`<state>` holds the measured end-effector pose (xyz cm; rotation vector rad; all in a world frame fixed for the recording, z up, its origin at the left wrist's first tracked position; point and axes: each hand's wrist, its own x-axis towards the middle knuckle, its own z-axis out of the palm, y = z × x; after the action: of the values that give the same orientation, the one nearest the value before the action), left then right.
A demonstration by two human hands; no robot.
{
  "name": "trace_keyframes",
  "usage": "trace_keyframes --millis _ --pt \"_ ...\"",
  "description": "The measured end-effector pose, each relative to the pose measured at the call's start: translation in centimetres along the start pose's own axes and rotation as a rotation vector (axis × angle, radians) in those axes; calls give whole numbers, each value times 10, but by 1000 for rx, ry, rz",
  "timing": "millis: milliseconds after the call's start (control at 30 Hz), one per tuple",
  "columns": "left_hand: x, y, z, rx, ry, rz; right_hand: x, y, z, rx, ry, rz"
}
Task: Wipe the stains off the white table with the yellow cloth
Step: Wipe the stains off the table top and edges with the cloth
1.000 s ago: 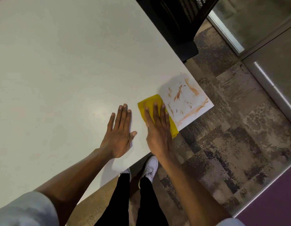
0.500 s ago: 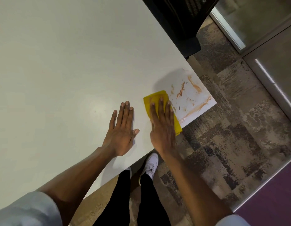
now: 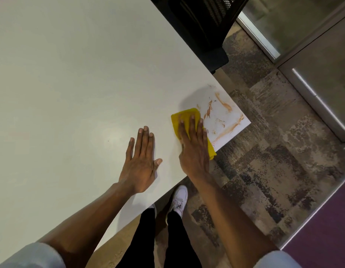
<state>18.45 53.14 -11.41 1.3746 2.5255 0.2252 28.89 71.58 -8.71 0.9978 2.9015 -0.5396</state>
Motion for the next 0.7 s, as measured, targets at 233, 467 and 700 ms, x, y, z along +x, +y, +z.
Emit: trace_keyframes --millis 233,467,700 --pt "-1 1 -2 -38 -21 0 -74 -9 14 42 -7 -101" --pt "0 1 -4 26 -41 -6 20 4 -4 -12 -10 -93" --pt "-1 4 -9 -14 -68 -14 -34 -12 12 4 38 -97"
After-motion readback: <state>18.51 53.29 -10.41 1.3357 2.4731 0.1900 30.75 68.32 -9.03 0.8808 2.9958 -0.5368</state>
